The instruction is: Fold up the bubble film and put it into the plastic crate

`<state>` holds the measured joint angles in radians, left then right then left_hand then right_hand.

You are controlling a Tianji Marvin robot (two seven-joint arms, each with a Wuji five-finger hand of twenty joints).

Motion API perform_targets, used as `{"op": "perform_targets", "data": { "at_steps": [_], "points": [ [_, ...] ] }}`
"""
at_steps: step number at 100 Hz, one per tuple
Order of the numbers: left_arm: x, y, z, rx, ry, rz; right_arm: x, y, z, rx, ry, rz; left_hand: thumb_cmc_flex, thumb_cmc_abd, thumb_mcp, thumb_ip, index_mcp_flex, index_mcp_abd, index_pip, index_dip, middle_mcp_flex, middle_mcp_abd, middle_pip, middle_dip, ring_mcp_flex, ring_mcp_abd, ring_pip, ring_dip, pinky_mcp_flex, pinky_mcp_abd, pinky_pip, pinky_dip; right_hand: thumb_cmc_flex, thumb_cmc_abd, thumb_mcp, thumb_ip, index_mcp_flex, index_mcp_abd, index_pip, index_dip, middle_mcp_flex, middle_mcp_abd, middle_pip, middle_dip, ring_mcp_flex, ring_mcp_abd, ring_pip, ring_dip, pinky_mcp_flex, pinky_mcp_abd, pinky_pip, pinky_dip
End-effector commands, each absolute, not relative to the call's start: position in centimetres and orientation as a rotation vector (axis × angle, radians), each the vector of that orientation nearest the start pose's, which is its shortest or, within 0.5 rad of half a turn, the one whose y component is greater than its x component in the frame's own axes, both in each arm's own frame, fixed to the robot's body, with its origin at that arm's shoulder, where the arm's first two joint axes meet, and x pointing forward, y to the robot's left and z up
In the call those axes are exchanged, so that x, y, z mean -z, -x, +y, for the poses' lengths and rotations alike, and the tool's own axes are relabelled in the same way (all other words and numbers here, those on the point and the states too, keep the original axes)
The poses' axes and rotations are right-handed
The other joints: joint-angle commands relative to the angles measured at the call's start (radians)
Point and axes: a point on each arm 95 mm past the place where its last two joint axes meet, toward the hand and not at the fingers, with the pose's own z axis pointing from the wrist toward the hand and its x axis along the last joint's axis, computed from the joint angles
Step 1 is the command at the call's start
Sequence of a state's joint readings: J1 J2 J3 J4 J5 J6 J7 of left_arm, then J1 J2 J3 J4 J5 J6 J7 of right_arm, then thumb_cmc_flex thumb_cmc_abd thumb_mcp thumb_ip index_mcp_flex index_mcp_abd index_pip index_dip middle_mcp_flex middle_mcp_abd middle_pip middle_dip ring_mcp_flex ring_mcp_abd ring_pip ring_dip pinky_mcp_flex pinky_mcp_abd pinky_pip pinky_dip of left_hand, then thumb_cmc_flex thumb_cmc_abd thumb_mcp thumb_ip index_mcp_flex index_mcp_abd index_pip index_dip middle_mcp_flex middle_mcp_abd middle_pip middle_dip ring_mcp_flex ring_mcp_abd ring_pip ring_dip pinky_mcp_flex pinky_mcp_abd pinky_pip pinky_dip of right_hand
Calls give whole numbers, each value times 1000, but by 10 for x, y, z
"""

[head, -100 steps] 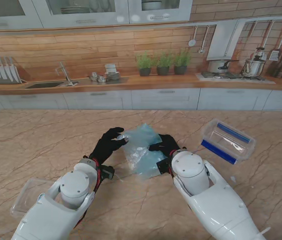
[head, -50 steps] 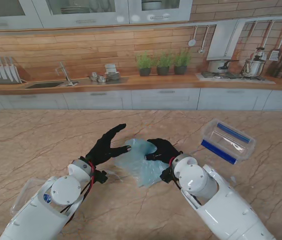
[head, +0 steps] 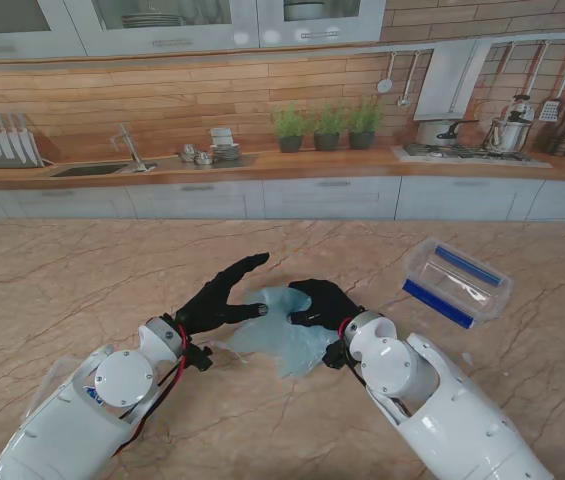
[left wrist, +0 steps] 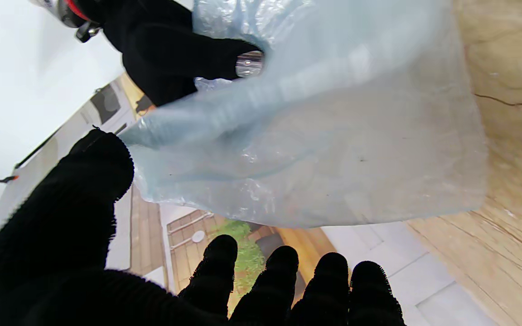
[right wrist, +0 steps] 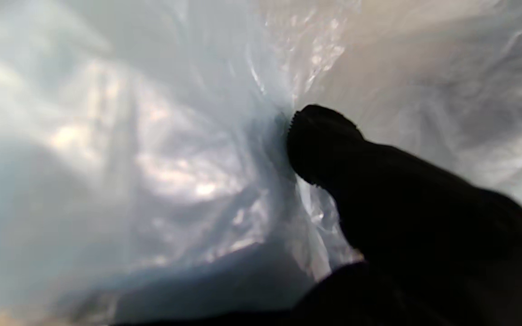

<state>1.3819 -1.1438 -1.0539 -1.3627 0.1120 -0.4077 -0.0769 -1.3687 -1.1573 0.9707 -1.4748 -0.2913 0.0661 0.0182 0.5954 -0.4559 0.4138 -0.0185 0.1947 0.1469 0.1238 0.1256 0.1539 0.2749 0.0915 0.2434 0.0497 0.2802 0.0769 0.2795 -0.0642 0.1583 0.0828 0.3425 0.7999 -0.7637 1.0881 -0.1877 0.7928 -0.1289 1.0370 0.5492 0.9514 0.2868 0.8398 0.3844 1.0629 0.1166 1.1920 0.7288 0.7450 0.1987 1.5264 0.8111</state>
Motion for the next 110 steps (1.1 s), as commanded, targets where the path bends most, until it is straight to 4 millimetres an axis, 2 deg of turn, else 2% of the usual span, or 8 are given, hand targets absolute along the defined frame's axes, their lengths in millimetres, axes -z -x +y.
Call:
{"op": "perform_targets", "data": {
  "at_steps": [1,25,51,61,75,92,98,110],
  "points": [
    [338,-423,-52,2356,1794,1292,339,-423,81,2094,2090,-1501,-48,-42,7,-35,-40,-50,-16,12,-5,-42,16,10,-7,-42,5,-12,5,-33,-28,-11,53,-34,35,-13,-2,-49,31,13,5,57,55,13,-18,-29,59,16,-19,-88,19,26],
    [340,-421,-56,2345,1824,1350,338,-423,83,2133,2027,-1562,-38,-45,11,-35,-41,-69,-5,30,33,-46,57,28,56,-22,36,-7,62,59,13,21,51,-32,31,-9,-4,-52,29,17,3,54,55,14,-18,-29,60,20,-25,-88,14,27],
    [344,-422,-61,2163,1745,1412,335,-421,82,2189,1934,-1598,119,-47,129,-26,-30,7,125,92,183,-25,162,78,261,-2,216,112,235,165,193,209,48,-28,28,-6,-4,-60,28,21,5,46,53,14,-21,-32,56,21,-28,-89,8,29],
    [345,-422,-64,2157,1780,1390,332,-419,80,2203,1908,-1612,149,-44,167,-29,38,23,244,126,295,-30,212,88,348,-6,280,125,232,174,386,263,48,-26,25,-5,-5,-64,27,23,5,42,50,13,-22,-34,55,23,-30,-92,4,29],
    [347,-422,-68,2175,1807,1372,331,-419,80,2204,1887,-1643,159,-13,171,-34,180,29,347,191,467,-22,286,119,483,30,404,160,211,190,821,156,47,-22,22,-4,-7,-67,25,25,3,39,47,14,-28,-34,50,24,-35,-94,-2,30],
    [349,-420,-75,2195,1868,1335,331,-421,80,2201,1860,-1683,201,92,97,-37,399,26,468,263,721,-4,426,201,678,102,650,260,338,224,1096,267,48,-22,21,-3,-8,-66,24,27,0,33,40,13,-34,-29,42,23,-44,-94,-11,31],
    [349,-420,-77,2199,1885,1328,331,-422,80,2198,1856,-1696,329,81,27,-80,447,17,546,241,803,-2,466,209,752,114,725,253,404,233,1171,305,45,-23,15,-5,-20,-62,17,24,-7,29,30,9,-42,-25,26,17,-53,-91,-26,29],
    [349,-421,-78,2176,1899,1356,329,-422,76,2192,1850,-1707,497,124,42,-82,461,-15,699,241,862,-28,526,237,821,106,814,261,464,238,1240,335,-31,-9,-124,28,-131,-25,-62,-24,-133,2,-37,11,-158,8,-112,21,-180,-26,-193,4]
  ]
}}
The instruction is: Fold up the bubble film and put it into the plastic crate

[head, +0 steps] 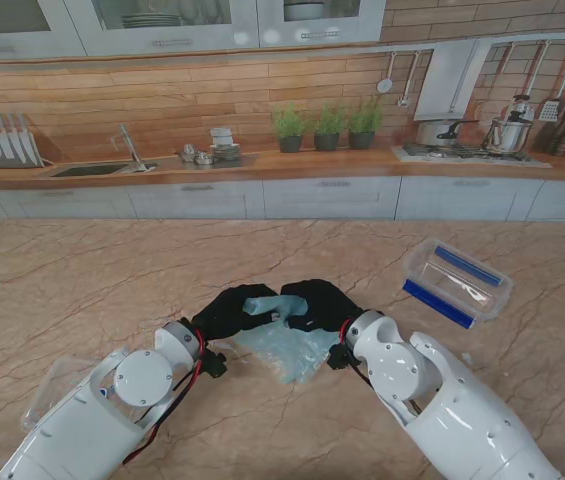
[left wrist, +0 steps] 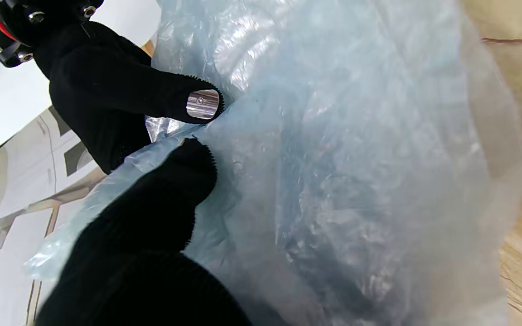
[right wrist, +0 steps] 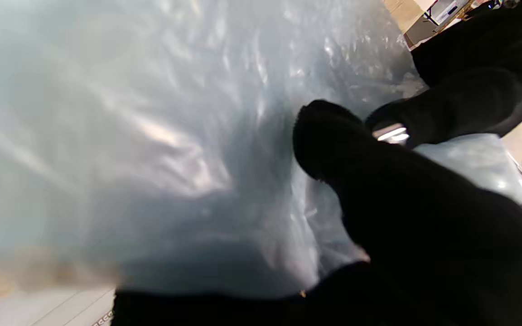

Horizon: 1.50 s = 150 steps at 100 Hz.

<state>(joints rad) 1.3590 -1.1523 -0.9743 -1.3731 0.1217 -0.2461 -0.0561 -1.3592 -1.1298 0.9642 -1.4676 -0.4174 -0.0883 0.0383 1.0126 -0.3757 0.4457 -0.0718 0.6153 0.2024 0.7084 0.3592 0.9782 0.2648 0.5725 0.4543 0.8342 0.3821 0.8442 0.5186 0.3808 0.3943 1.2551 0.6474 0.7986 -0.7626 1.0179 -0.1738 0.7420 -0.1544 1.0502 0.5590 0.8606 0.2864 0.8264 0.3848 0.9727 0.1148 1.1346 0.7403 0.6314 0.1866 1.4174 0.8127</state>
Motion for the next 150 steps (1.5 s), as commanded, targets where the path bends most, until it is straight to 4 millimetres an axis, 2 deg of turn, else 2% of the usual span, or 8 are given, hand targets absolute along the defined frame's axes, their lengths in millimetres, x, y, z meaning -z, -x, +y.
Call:
{"op": "perform_targets", "data": {
  "at_steps": [1,19,43,67,85,99,113,150],
  "points": [
    [349,-421,-78,2173,1899,1358,328,-422,76,2195,1848,-1707,87,46,7,-29,37,-73,125,13,36,-19,50,34,38,4,55,27,20,4,74,33,-39,-7,-65,17,-87,5,-90,-36,-53,0,-32,10,-80,15,-69,7,-81,-5,-102,-3],
    [349,-424,-74,2150,1918,1304,309,-421,58,2263,1813,-1772,106,41,8,-25,30,-79,170,22,60,-35,86,86,102,3,125,54,123,10,185,73,-154,74,-148,121,-162,44,-306,70,-177,-48,-134,-4,-243,42,-302,-54,-288,89,-364,-61],
    [348,-427,-69,2175,2047,1088,286,-421,24,2272,1871,-1896,129,54,9,-24,-11,-91,194,62,18,-34,77,145,80,30,213,111,183,2,291,99,-209,122,-233,128,-261,54,-398,61,-276,-61,-218,-22,-335,43,-481,-123,-375,103,-581,-104],
    [345,-429,-62,2185,2173,817,280,-435,-23,2220,2017,-2242,110,28,60,-31,-15,-73,218,72,34,-26,110,170,198,-15,340,176,356,-32,453,76,-192,160,-268,132,-311,70,-431,44,-325,-61,-241,-29,-379,43,-570,-160,-392,100,-684,-103],
    [342,-429,-60,2181,2295,605,281,-446,-54,2105,2085,-2531,102,2,127,-29,-42,-67,234,86,25,-31,100,207,206,-22,368,190,381,-43,490,45,-207,149,-263,132,-362,83,-448,29,-381,-64,-250,-38,-428,40,-634,-191,-414,93,-748,-99],
    [340,-427,-61,2187,2383,466,285,-451,-68,1995,2127,-2692,25,-71,372,-5,-59,-66,230,110,37,-38,33,277,198,-26,377,197,381,-50,499,26,-223,139,-262,130,-395,92,-457,22,-408,-67,-254,-42,-449,39,-656,-203,-422,90,-768,-94],
    [339,-427,-60,2180,2397,442,292,-455,-78,1969,2119,-2799,53,-145,535,17,-46,-63,208,158,43,-62,19,311,204,-48,383,199,381,-68,503,23,-251,114,-240,129,-401,92,-445,20,-412,-71,-241,-43,-448,31,-665,-213,-414,89,-787,-83],
    [338,-428,-59,2188,2397,447,312,-456,-98,1802,2323,-2821,75,-134,556,39,-61,-72,171,205,-3,-66,27,304,140,-43,336,210,304,-50,438,21,-280,102,-288,117,-434,145,-475,-11,-433,-58,-239,-51,-462,44,-673,-222,-412,70,-817,-70]
  ]
}}
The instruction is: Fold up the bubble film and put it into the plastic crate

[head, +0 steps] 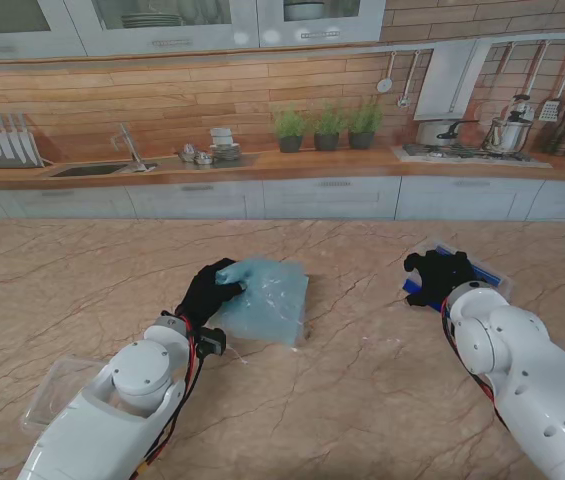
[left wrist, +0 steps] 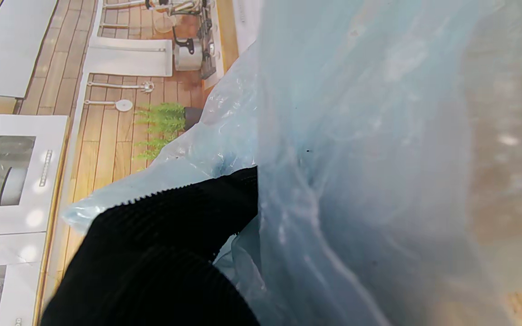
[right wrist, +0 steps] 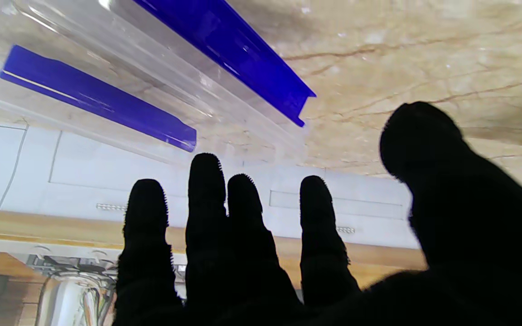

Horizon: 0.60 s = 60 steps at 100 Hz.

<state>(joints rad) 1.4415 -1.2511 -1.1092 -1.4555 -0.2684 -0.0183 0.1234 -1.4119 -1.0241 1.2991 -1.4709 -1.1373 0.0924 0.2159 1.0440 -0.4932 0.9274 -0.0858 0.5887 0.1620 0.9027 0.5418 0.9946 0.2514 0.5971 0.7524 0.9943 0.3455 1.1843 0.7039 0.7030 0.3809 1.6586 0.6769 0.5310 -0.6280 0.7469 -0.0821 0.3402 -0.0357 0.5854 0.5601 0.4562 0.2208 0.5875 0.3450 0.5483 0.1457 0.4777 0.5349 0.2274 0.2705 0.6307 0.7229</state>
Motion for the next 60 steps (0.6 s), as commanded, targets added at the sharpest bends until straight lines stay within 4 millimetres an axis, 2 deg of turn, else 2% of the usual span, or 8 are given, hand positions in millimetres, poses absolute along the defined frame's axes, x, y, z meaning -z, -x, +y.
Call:
{"op": "perform_targets", "data": {
  "at_steps": [1,6,15,30,38,51,55,60],
  "points": [
    [338,-428,-59,2188,2398,450,313,-456,-99,-973,-1260,1528,45,-15,71,53,-36,-31,-27,24,-22,-53,1,7,-26,-5,-9,27,-26,-35,27,-7,-12,-33,-17,26,-33,30,-12,-13,-29,9,1,-10,-38,13,-16,-17,-7,-15,-31,20],
    [338,-428,-58,2186,2409,468,317,-457,-101,-953,-1259,1519,59,-3,48,53,-54,-29,-48,27,-48,-54,-17,16,-69,-1,-45,38,-78,-29,-20,5,-7,-34,-18,27,-37,43,-17,-17,-33,16,9,-8,-38,17,-11,-16,2,-20,-31,20],
    [338,-428,-55,2177,2433,520,324,-457,-105,-922,-1261,1497,96,25,9,52,-98,-26,-93,28,-116,-41,-60,36,-153,21,-152,103,-202,-35,-132,107,1,-36,-8,31,-46,54,-20,-22,-45,26,29,-5,-41,24,6,-14,19,-33,-30,19],
    [339,-430,-52,2163,2410,604,334,-454,-112,-892,-1279,1457,122,43,-7,53,-94,-30,-97,28,-130,-50,-45,29,-154,13,-162,121,-215,-40,-139,135,4,-39,12,29,-56,66,-9,-26,-46,43,67,-1,-22,35,64,-4,60,-52,30,27],
    [339,-430,-51,2162,2412,627,339,-452,-114,-875,-1299,1439,129,38,23,34,-83,-38,-94,31,-151,-32,-42,13,-173,26,-236,164,-256,-34,-182,154,12,-43,32,31,-41,74,-1,-31,-20,50,89,3,1,37,98,1,78,-52,89,27],
    [339,-430,-48,2165,2413,660,348,-450,-116,-849,-1346,1421,179,3,46,-35,-77,-51,-74,52,-193,-36,-25,-10,-203,21,-322,214,-315,-18,-241,36,50,-25,90,31,37,69,28,-30,56,59,119,11,62,50,157,15,107,-53,199,13],
    [339,-431,-47,2169,2408,666,352,-450,-116,-849,-1362,1414,192,2,45,-50,-66,-53,-52,69,-209,-34,-23,-17,-215,19,-343,227,-331,-14,-259,25,82,-10,99,32,79,58,46,-25,94,57,125,17,90,55,182,18,115,-50,263,-51],
    [338,-431,-46,2178,2396,666,356,-451,-116,-853,-1376,1401,203,5,41,-64,-57,-52,-24,92,-218,-34,-20,-19,-222,20,-357,240,-340,-10,-272,25,122,20,109,30,138,37,76,-14,147,53,138,22,132,58,217,32,137,-52,313,-55]
  ]
}}
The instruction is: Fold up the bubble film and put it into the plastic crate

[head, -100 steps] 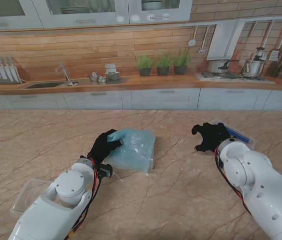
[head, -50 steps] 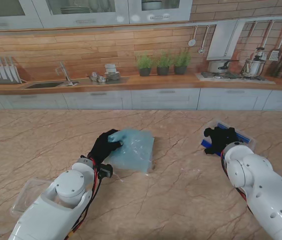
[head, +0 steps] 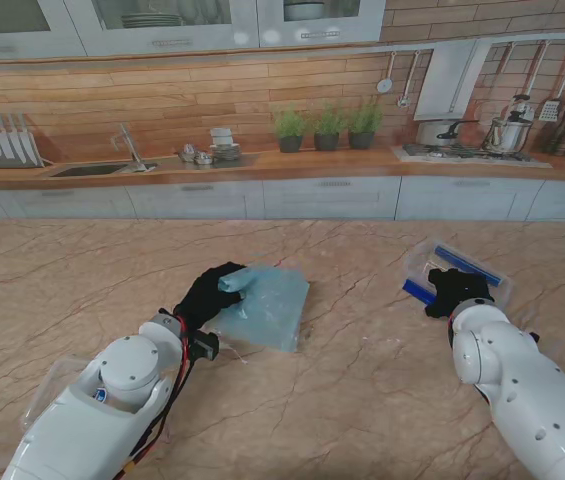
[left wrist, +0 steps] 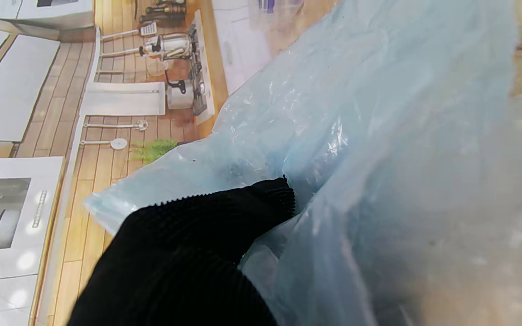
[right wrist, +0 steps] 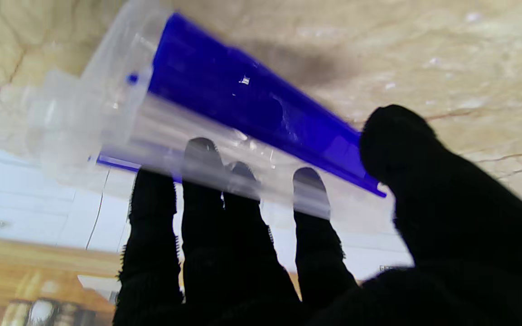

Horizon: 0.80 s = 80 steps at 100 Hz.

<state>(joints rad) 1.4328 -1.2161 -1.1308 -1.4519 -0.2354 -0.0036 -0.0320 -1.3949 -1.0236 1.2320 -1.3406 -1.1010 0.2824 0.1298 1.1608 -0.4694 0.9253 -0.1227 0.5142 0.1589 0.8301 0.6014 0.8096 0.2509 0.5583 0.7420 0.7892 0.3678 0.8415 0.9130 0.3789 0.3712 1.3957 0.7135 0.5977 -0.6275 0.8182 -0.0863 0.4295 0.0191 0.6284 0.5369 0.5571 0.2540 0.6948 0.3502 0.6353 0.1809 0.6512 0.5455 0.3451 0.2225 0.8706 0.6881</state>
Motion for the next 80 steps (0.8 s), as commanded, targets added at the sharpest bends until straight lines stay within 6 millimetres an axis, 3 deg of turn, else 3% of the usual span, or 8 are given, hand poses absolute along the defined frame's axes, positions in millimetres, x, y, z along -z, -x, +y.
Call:
{"op": "perform_targets", "data": {
  "at_steps": [1,3,8,13,24,45,80],
  "points": [
    [338,-431,-46,2179,2393,665,357,-451,-116,-855,-1375,1399,88,-19,42,-30,17,-49,56,39,-33,-34,22,-7,-17,-3,-14,36,-16,-1,-11,-10,62,27,40,35,62,-23,40,11,60,18,35,18,56,22,51,24,26,-5,83,-20],
    [338,-431,-46,2182,2387,665,358,-452,-116,-861,-1371,1392,90,-18,41,-33,20,-49,67,50,-33,-35,25,-6,-16,-4,-16,43,-17,2,-11,-5,80,41,49,25,100,-35,61,11,99,14,45,21,86,24,73,32,46,-6,111,-19],
    [337,-431,-45,2191,2371,667,362,-453,-117,-883,-1350,1376,92,-12,35,-37,23,-51,87,70,-32,-39,29,-1,-16,-6,-16,55,-18,0,-11,3,144,32,55,-44,154,-88,241,-123,200,-5,57,26,162,20,111,39,89,-9,189,-52],
    [337,-431,-44,2197,2358,665,365,-455,-116,-906,-1331,1366,97,-9,30,-39,26,-55,99,86,-30,-40,35,7,-16,-6,-8,71,-23,-5,-7,22,183,30,76,-63,215,-130,348,-174,289,-20,60,19,232,14,138,45,134,-10,245,-49],
    [334,-431,-42,2224,2322,628,367,-458,-110,-956,-1304,1367,101,-6,26,-40,32,-59,106,103,-20,-41,43,21,-8,-7,8,96,-18,-9,4,55,215,31,151,-87,310,-187,402,-156,403,-37,78,9,326,-2,192,66,199,-14,323,-26],
    [328,-428,-36,2279,2250,533,362,-468,-89,-1070,-1229,1433,100,0,23,-40,39,-63,111,112,-11,-44,48,35,-1,-9,22,110,-12,-18,14,86,216,33,182,-97,323,-221,424,-134,430,-46,101,24,359,-22,224,82,229,-23,353,-14],
    [319,-423,-24,2332,2157,486,350,-488,-25,-1307,-1117,1602,87,38,-14,-9,43,-67,103,113,4,-42,34,52,-3,-7,49,112,0,-40,54,146,209,36,181,-96,323,-233,428,-130,441,-50,113,25,375,-31,238,88,244,-27,365,-9]
  ]
}}
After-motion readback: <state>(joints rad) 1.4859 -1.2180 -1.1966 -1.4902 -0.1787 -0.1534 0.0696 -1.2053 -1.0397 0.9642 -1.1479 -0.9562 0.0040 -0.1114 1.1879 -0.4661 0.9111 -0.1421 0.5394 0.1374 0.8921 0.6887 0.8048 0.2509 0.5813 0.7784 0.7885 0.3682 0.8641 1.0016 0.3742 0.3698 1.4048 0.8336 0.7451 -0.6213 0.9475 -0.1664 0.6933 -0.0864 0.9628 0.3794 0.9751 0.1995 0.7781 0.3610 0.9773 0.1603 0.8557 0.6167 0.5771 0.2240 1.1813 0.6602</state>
